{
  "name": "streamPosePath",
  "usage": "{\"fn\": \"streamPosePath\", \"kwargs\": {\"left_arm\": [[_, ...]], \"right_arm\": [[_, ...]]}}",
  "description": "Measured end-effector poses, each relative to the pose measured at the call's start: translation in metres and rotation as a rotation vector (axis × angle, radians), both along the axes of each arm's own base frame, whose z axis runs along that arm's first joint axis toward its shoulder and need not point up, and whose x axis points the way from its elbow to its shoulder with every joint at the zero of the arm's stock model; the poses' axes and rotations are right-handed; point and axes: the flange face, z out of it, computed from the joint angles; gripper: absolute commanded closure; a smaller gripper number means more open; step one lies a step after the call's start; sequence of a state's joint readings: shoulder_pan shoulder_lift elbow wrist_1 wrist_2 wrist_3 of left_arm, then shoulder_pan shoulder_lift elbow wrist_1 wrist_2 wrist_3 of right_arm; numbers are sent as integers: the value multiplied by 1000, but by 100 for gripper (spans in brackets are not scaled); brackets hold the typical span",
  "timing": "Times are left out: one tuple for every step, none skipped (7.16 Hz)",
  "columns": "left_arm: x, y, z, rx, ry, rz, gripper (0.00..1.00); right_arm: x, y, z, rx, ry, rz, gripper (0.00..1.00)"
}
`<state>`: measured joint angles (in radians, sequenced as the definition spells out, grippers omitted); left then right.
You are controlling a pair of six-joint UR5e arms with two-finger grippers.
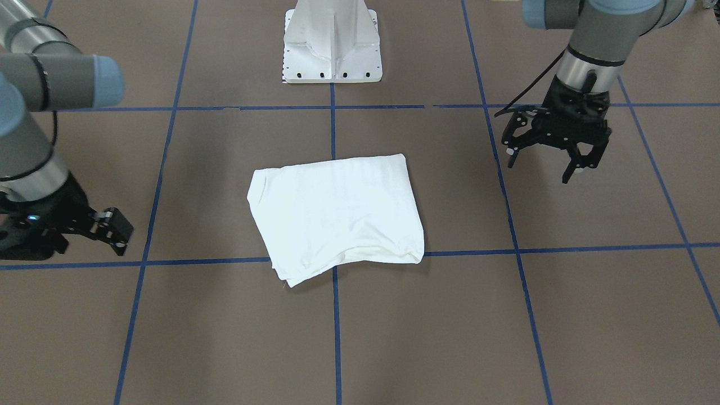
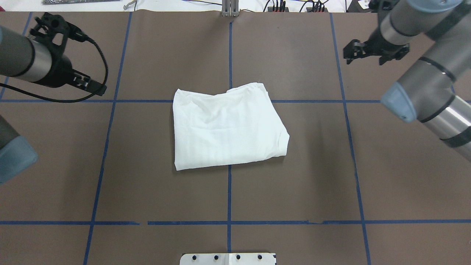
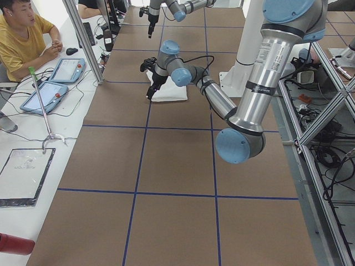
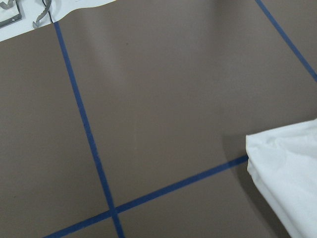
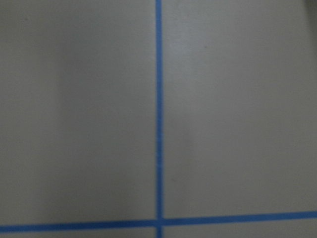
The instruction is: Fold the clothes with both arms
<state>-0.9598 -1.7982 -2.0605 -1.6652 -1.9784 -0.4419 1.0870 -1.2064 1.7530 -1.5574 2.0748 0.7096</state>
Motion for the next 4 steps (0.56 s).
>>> {"fn": "streamPosePath", "kwargs": {"left_arm": [[-54,0,26,-28,8,33,0],[-99,5,62,-92,19,31,0],[-125,13,101,-165,8,14,0],[-143,15,129,-211,-14,-19,0]], "right_arm": [[71,16,42,21,10,-91,0],[132,35,89,41,19,-160,0],[183,63,141,38,25,-205,0],[218,101,192,3,38,-225,0]]}}
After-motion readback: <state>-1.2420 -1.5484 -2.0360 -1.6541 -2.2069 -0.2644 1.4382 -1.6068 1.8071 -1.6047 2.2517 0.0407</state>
